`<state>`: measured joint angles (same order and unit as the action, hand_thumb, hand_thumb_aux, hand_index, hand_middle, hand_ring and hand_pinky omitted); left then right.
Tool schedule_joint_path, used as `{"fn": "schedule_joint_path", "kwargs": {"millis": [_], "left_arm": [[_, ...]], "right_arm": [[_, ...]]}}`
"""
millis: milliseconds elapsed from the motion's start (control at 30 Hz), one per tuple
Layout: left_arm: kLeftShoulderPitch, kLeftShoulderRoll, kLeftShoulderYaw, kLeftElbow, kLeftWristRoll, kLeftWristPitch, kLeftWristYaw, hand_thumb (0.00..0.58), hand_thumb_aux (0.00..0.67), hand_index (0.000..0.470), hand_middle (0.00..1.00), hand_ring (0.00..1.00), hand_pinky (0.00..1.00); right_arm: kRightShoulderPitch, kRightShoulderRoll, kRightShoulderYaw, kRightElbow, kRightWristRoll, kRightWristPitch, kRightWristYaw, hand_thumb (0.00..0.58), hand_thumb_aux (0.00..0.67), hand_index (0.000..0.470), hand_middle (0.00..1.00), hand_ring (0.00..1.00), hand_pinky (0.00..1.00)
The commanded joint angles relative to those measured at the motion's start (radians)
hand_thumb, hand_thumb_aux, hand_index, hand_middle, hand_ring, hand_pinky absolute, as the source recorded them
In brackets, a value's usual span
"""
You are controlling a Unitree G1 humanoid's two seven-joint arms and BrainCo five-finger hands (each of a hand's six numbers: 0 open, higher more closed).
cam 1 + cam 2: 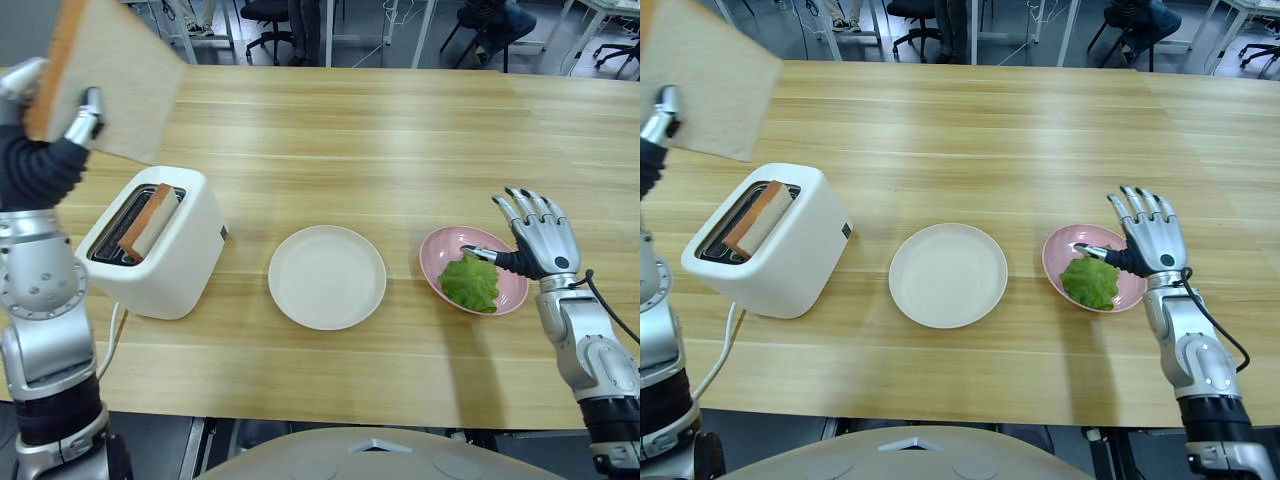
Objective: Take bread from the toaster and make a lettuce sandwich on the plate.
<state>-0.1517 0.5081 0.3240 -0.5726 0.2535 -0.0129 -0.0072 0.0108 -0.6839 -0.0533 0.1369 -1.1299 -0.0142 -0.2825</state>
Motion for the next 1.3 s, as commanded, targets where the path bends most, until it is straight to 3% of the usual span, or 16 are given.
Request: {"fn": "schedule_joint_path", "kwargs": {"millis": [33,267,467,800,1133,1167,1200,1233,1267,1300], "left_arm": [[-0.034,-0.034,-0.189,0.002,-0.049,0.083,-0.134,0.580,0.670,0.460,1.00,1.00,1.00],[-0.061,-0.073,-0.506,0.247,0.028,0.099,-0.295,0.580,0.670,0.460,1.00,1.00,1.00],[-0.077,-0.098,-0.638,0.452,0.082,0.066,-0.342,0.580,0.670,0.460,1.00,1.00,1.00],[-0.104,-0.128,-0.711,0.743,0.094,0.048,-0.413,0.580,0.670,0.460,1.00,1.00,1.00],[-0.089,-0.048,-0.766,0.780,0.187,0.041,-0.460,0.580,0.670,0.460,1.00,1.00,1.00],[-0.087,-0.042,-0.768,0.772,0.198,0.040,-0.455,0.576,0.617,0.424,1.00,1.00,1.00],[-0.089,-0.038,-0.768,0.768,0.212,0.039,-0.443,0.468,0.376,0.258,1.00,1.00,1.00],[-0.092,-0.036,-0.765,0.768,0.222,0.036,-0.431,0.468,0.376,0.258,1.00,1.00,1.00],[-0.095,-0.038,-0.759,0.768,0.230,0.037,-0.419,0.000,0.000,0.000,1.00,1.00,1.00],[-0.098,-0.040,-0.755,0.768,0.238,0.037,-0.410,0.000,0.000,0.000,1.00,1.00,1.00]], "right_arm": [[-0.046,-0.030,0.082,0.124,-0.039,0.042,0.010,0.000,0.000,0.000,0.00,0.00,0.00],[-0.109,-0.052,0.193,0.253,-0.027,0.063,-0.002,0.000,0.000,0.000,0.00,0.00,0.00],[-0.151,-0.053,0.263,0.315,-0.009,0.057,-0.025,0.000,0.000,0.000,0.00,0.00,0.00],[-0.203,-0.056,0.336,0.353,0.011,0.047,-0.030,0.000,0.000,0.000,0.00,0.00,0.00],[-0.225,-0.079,0.396,0.376,0.052,0.023,0.053,0.000,0.000,0.000,0.00,0.00,0.00],[-0.212,-0.089,0.395,0.351,0.057,0.027,0.074,0.000,0.000,0.000,0.00,0.00,0.00],[-0.196,-0.100,0.389,0.320,0.064,0.033,0.100,0.000,0.000,0.000,0.00,0.00,0.00],[-0.175,-0.115,0.380,0.281,0.074,0.039,0.131,0.000,0.000,0.000,0.00,0.00,0.00],[-0.147,-0.133,0.367,0.230,0.087,0.049,0.168,0.000,0.000,0.000,0.00,0.00,0.00],[-0.125,-0.148,0.356,0.188,0.096,0.057,0.196,0.000,0.000,0.000,0.00,0.00,0.00]]}}
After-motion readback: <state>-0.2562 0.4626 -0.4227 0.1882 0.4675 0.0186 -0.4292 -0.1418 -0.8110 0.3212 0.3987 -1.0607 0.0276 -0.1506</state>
